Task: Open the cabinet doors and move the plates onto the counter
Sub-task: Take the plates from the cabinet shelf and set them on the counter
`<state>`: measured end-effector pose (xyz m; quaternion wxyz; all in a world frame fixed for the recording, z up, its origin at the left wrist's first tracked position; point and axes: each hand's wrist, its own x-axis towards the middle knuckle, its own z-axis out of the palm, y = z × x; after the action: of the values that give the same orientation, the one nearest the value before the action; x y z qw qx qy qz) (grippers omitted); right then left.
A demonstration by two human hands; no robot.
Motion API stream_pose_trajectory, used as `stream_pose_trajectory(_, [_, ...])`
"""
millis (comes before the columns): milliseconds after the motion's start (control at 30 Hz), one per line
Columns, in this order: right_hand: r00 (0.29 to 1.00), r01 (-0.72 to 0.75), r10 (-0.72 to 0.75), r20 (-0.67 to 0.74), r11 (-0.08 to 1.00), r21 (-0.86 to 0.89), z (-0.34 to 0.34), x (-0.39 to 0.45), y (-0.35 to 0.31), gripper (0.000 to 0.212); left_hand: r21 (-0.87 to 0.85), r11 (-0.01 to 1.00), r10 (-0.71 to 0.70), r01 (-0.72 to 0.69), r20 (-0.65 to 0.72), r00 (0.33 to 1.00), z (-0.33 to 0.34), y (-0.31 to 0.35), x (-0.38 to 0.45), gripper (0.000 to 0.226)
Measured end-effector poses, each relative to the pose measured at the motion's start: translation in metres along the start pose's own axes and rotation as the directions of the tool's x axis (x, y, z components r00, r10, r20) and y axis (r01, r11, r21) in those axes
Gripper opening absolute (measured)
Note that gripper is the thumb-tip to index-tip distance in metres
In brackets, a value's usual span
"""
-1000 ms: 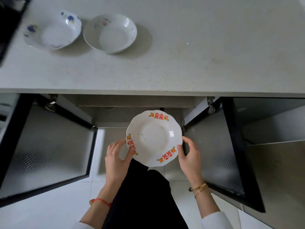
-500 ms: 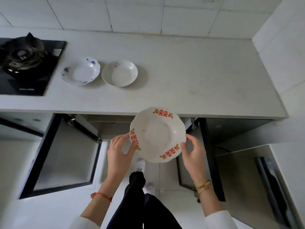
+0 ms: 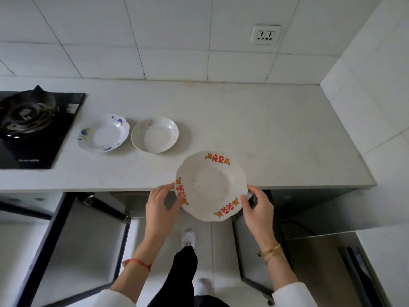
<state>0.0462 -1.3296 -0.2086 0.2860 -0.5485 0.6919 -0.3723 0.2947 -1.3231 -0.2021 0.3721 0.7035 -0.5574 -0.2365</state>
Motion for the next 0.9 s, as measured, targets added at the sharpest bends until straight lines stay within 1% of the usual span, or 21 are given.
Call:
stream_pose_trajectory(133, [0.999,-0.035,0.035,-0.017,0.999,-0.001,0.008,0.030,-0.010,0.029,-0.026,0.999,0.024,-0.023,0.016,1.000,0.005,0.004,0.034,0.032])
stream_pose_trajectory(333, [0.998,-0.017,0.017,-0.055,1.000,-0.013,0.020,0.077,-0.028,0.027,-0.063,0.997,0.041,-0.037,0.055,0.998,0.012,0.008,0.093,0.034])
stream_pose_trajectory(433, [0.997,-0.011,0.007,-0.075,0.999,-0.046,0.028,0.102,-0.035,0.026,-0.072,0.995,0.072,-0.067,0.063,0.995,0.014,0.009,0.120,0.031])
stream_pose_trajectory(600, [0.996,-0.020,0.015,-0.084,0.998,-0.053,0.041,0.137,-0.043,0.026,-0.059,0.993,0.106,-0.102,0.076,0.991,0.018,0.006,0.156,0.033])
stream_pose_trajectory(733, [0.998,-0.016,0.013,-0.059,0.998,-0.057,0.050,0.160,-0.044,0.025,-0.060,0.995,0.088,-0.082,0.105,0.991,0.024,0.002,0.179,0.036])
stream_pose_trajectory(900, [0.998,-0.048,0.045,-0.045,0.997,-0.055,0.058,0.186,-0.039,0.024,-0.040,0.999,-0.001,0.007,0.145,0.989,0.037,0.000,0.199,0.041])
